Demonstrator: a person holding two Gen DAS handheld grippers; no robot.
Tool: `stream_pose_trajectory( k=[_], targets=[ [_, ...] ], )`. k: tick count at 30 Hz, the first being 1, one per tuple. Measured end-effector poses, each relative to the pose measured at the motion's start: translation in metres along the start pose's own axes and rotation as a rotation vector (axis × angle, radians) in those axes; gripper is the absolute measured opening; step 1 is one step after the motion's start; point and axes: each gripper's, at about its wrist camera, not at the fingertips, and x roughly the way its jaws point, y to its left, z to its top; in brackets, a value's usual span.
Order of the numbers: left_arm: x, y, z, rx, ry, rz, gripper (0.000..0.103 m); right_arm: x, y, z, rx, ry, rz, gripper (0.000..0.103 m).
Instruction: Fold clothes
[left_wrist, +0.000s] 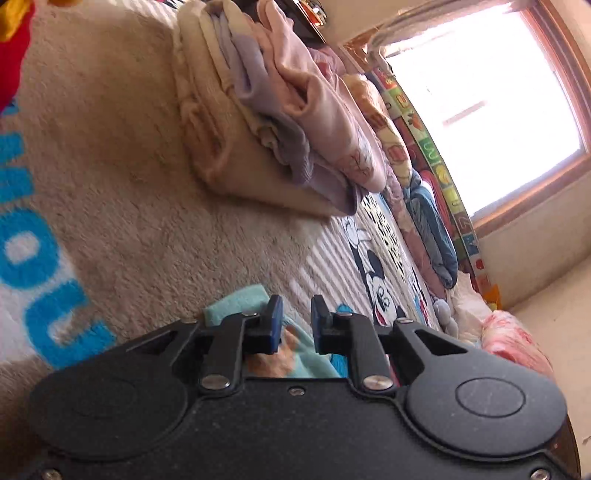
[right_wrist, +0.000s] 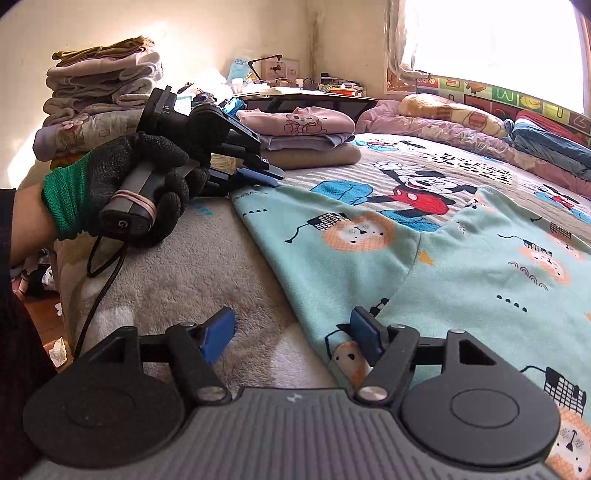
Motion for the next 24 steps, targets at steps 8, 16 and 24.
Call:
stream_pose_trajectory(
  k=[8, 16, 24],
  targets=[
    [-0.005, -0.016, -0.009, 0.007, 0.123, -0.193, 0.052, 0.000, -0.002, -0.002, 0.009, -0.015, 0.007, 0.070],
    [-0.009, 0.012, 0.003, -0.050, 0.005, -0.013, 0.025, 0.000, -0.004, -0.002, 0.025, -0.021, 0.020, 0.070],
    [0.004, -0.027, -0.031, 0.140, 0.131, -0.051, 0.041, -0.001, -0.004, -0.003, 0.025, -0.029, 0.025, 0.071]
  ],
)
